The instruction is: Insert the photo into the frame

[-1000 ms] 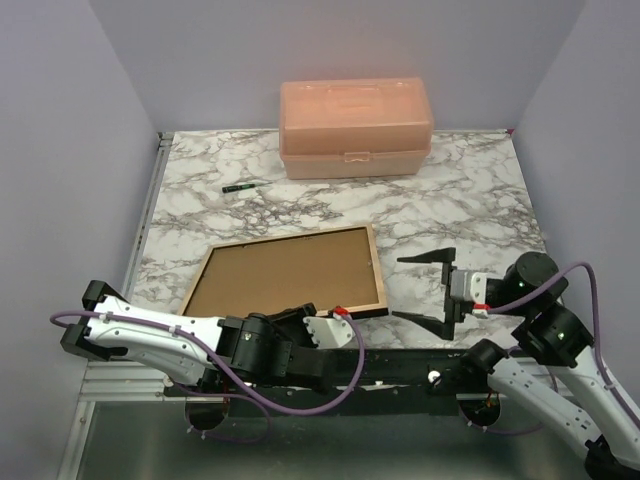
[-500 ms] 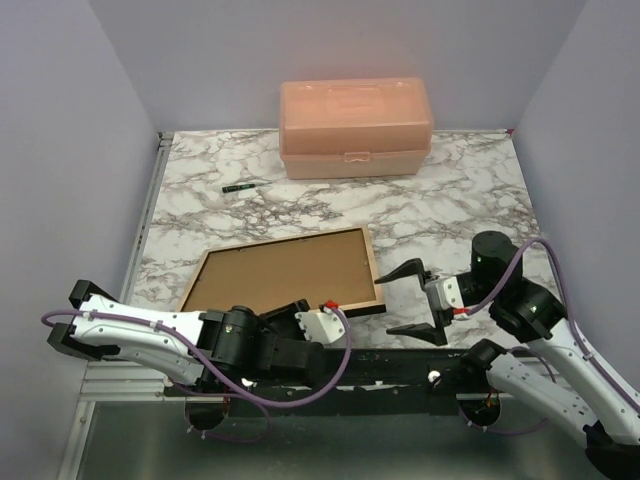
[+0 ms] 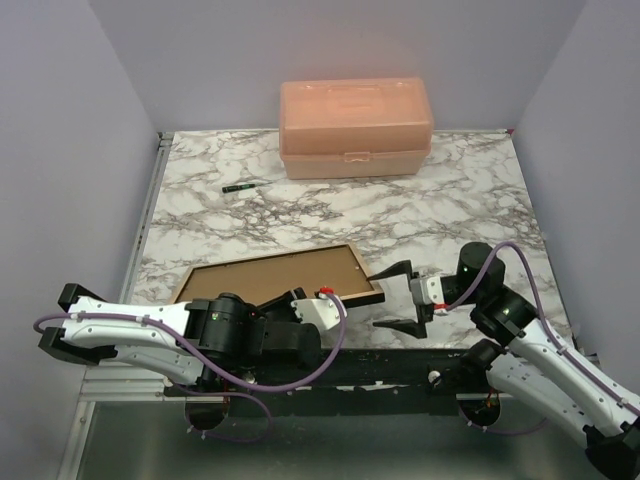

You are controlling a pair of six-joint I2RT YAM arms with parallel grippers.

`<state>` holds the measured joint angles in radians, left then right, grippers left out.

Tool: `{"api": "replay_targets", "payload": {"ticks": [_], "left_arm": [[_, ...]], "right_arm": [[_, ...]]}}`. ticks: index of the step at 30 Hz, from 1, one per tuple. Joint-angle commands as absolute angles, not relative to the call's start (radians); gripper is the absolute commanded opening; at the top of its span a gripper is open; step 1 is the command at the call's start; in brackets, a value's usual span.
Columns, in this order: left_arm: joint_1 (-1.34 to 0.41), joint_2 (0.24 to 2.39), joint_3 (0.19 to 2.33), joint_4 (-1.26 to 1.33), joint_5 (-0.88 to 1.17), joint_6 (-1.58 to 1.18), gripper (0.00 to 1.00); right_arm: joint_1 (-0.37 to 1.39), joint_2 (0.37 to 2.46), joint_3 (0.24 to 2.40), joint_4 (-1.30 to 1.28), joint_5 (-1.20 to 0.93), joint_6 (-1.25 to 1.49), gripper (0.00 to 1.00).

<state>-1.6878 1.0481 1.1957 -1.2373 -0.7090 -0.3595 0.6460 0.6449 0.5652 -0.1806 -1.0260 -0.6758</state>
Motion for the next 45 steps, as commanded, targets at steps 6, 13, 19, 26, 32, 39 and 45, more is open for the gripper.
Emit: {"api": "replay_targets", "payload": {"ticks": [6, 13, 19, 26, 32, 39, 45], "left_arm": [[-1.682, 1.046, 1.292, -1.134, -0.66, -0.421, 0.18], [-1.682, 1.066, 1.338, -1.149, -0.646, -0.408, 0.18], [-1.683, 1.055, 1.36, -1.181, -0.654, -0.421, 0.2], [-1.682, 1.017, 1.345, -1.179, -0.68, -0.442, 0.58], [-1.682, 0.993, 1.375, -1.134, -0.727, -0.436, 0.92], [-1.682, 0.99, 1.484, -1.096, -0.761, -0.429, 0.96], [-1.682, 0.929, 1.497, -0.979, -0.73, -0.433, 0.96]], "right_arm": [[0.65, 0.718, 0.529, 0.088, -0.976, -0.556, 0.83], [0.652, 0.77, 0.536, 0.104, -1.005, -0.531, 0.62], [0.652, 0.819, 0.569, 0.102, -1.062, -0.478, 0.17], [0.652, 0.803, 0.613, 0.038, -1.074, -0.453, 0.0], [0.652, 0.769, 0.646, -0.048, -1.063, -0.467, 0.0], [0.652, 0.792, 0.681, -0.01, -1.043, -0.266, 0.0], [0.652, 0.863, 0.745, -0.01, -0.957, -0.09, 0.0]]}}
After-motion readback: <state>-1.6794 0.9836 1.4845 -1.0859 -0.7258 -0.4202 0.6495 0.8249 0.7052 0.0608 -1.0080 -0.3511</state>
